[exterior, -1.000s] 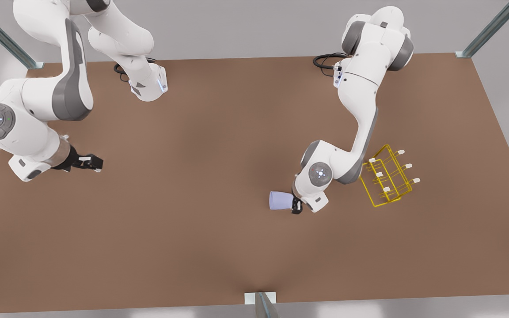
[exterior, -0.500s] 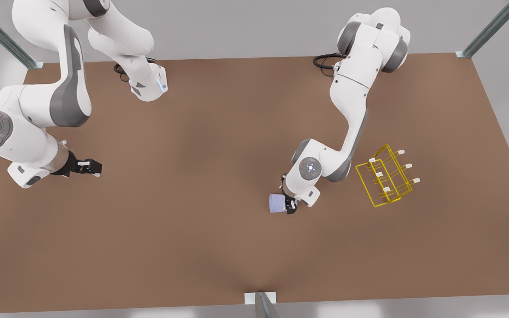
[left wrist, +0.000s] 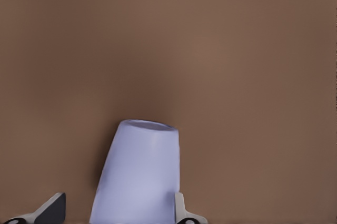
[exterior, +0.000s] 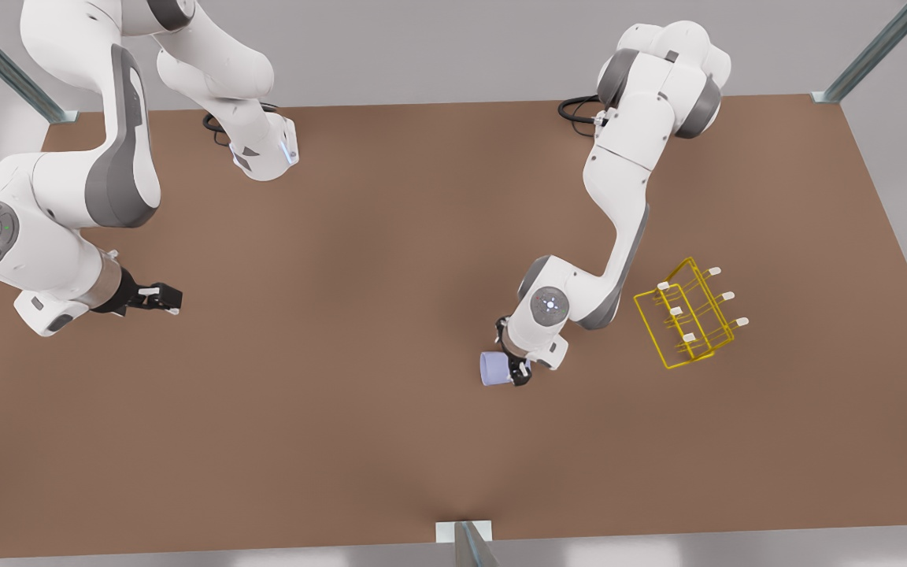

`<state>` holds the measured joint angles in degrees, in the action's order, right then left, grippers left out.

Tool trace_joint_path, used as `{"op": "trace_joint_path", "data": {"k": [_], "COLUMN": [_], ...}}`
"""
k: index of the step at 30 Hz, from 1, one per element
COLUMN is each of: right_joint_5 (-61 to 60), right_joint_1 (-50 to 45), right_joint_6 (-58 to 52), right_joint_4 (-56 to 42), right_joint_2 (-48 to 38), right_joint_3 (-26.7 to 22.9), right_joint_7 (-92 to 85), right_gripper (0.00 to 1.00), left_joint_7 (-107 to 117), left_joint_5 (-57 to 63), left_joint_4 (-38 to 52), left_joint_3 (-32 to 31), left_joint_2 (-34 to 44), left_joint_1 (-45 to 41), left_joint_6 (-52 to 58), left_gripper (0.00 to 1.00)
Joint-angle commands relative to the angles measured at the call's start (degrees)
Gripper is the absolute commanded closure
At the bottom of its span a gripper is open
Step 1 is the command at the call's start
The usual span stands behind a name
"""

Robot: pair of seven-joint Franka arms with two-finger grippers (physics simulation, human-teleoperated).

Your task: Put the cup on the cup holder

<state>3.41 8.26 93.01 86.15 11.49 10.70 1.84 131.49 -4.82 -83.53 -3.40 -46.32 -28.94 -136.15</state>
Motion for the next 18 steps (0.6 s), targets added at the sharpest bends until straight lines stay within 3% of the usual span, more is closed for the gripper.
{"op": "trace_joint_path", "data": {"k": [1, 18], "right_joint_5": [-0.69, -0.69], "right_joint_1": [0.00, 0.00], "right_joint_6": [0.68, 0.59], "right_joint_4": [-0.10, -0.10], "right_joint_2": [-0.06, 0.03], "right_joint_3": [0.02, 0.02], "right_joint_7": [-0.61, -0.61], "right_gripper": [0.00, 0.00], "left_joint_7": [4.65, 4.57], "left_joint_5": [0.16, 0.24], "left_joint_4": [0.03, -0.06], "left_joint_3": [0.06, 0.06], "left_joint_2": [-0.09, -2.64], "left_joint_1": [0.03, 0.11], "left_joint_6": [-2.28, -8.87], "left_gripper": [0.00, 0.00]}}
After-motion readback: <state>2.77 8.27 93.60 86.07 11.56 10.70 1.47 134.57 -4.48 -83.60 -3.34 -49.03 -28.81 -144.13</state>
